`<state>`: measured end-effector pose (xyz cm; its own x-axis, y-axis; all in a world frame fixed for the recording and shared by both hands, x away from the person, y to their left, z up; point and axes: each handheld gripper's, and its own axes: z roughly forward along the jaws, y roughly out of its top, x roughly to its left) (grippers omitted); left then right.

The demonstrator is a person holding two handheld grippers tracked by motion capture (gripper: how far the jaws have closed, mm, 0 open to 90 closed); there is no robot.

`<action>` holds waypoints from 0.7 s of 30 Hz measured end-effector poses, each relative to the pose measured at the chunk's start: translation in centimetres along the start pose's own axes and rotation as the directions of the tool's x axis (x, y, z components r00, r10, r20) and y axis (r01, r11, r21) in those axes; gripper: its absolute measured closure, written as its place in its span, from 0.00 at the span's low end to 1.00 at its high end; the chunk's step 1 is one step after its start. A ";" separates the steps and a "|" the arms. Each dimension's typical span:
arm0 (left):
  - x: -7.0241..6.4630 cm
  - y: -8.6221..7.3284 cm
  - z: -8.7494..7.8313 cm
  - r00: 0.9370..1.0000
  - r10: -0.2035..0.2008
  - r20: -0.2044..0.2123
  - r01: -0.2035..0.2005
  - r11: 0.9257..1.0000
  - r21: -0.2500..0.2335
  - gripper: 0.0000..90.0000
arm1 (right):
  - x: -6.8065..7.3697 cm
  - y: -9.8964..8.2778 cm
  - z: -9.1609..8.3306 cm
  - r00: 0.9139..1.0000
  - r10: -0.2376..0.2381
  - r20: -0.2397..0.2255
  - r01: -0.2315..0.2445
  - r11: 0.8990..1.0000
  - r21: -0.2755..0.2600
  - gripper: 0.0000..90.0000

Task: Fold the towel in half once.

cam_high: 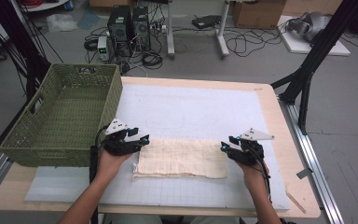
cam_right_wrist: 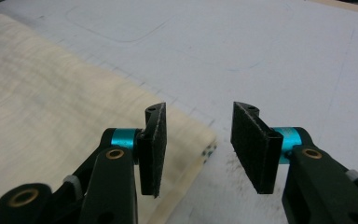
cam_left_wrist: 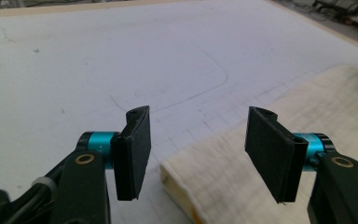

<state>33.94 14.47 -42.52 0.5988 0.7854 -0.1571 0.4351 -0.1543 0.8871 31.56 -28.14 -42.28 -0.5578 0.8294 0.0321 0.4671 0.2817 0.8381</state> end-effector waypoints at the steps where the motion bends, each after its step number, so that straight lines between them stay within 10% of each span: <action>1: 0.2 0.1 0.5 1.000 0.004 -0.014 -0.004 1.000 0.015 0.46 | -0.3 0.3 0.4 1.000 0.007 0.005 -0.007 1.000 0.006 0.61; 9: 1.0 -0.9 3.7 0.999 -0.022 -0.026 0.026 0.984 0.174 0.48 | -0.8 1.3 3.7 1.000 0.011 0.008 -0.012 0.995 0.096 0.57; 14: 0.8 -1.0 3.5 1.000 0.018 -0.012 -0.015 0.981 0.194 0.52 | -0.9 0.7 5.2 1.000 0.010 -0.009 -0.009 0.986 0.167 0.56; 19: 0.8 -1.4 2.9 0.999 0.042 0.019 -0.045 0.980 0.194 0.95 | -1.1 0.3 4.9 0.999 0.024 -0.037 -0.017 0.987 0.157 0.74; 21: 0.7 -1.4 2.8 0.998 0.057 0.030 -0.061 0.979 0.194 0.96 | -1.1 0.2 4.5 0.995 0.020 -0.098 -0.004 0.986 0.164 0.95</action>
<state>35.63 13.57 -45.09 0.6423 0.7571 -0.1196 0.5199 -0.3156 0.7938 35.36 -26.81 -44.66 -0.6130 0.7835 0.1021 0.5752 0.3539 0.7375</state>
